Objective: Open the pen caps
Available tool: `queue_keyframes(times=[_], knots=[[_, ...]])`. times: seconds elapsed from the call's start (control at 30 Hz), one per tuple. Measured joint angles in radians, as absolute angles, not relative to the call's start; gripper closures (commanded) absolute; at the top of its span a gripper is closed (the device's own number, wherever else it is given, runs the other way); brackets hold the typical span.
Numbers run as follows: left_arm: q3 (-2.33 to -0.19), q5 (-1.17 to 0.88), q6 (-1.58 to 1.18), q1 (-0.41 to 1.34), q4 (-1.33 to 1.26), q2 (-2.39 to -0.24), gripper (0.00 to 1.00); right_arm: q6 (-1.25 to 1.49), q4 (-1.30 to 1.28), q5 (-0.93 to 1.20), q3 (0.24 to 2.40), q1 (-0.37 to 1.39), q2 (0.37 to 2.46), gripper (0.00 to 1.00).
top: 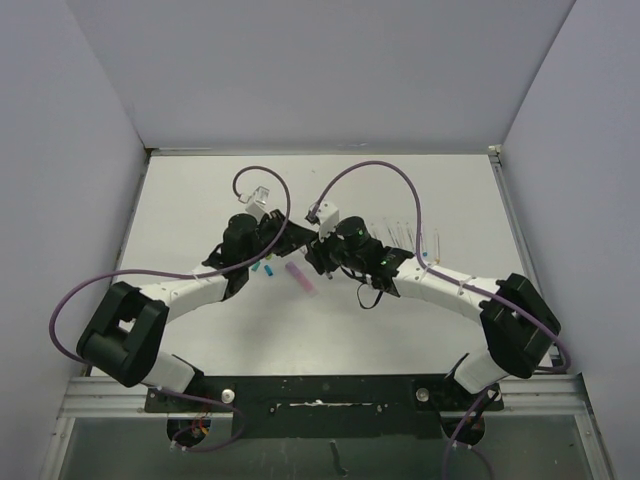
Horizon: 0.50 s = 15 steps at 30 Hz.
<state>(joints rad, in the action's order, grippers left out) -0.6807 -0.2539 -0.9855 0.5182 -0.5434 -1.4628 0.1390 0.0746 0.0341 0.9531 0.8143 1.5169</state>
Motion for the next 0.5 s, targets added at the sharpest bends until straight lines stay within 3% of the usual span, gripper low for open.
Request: queue_keyframes(times=[0.17,0.5], knots=[[-0.692,-0.259,-0.983,0.527,-0.544,-1.463,1.00,0.142,0.075,0.028,0.954,0.814,1.519,0.98],[-0.716,-0.254,-0.943,0.522,-0.510,-1.463,1.00,0.163,0.077,0.019,0.953,0.811,1.518,1.00]])
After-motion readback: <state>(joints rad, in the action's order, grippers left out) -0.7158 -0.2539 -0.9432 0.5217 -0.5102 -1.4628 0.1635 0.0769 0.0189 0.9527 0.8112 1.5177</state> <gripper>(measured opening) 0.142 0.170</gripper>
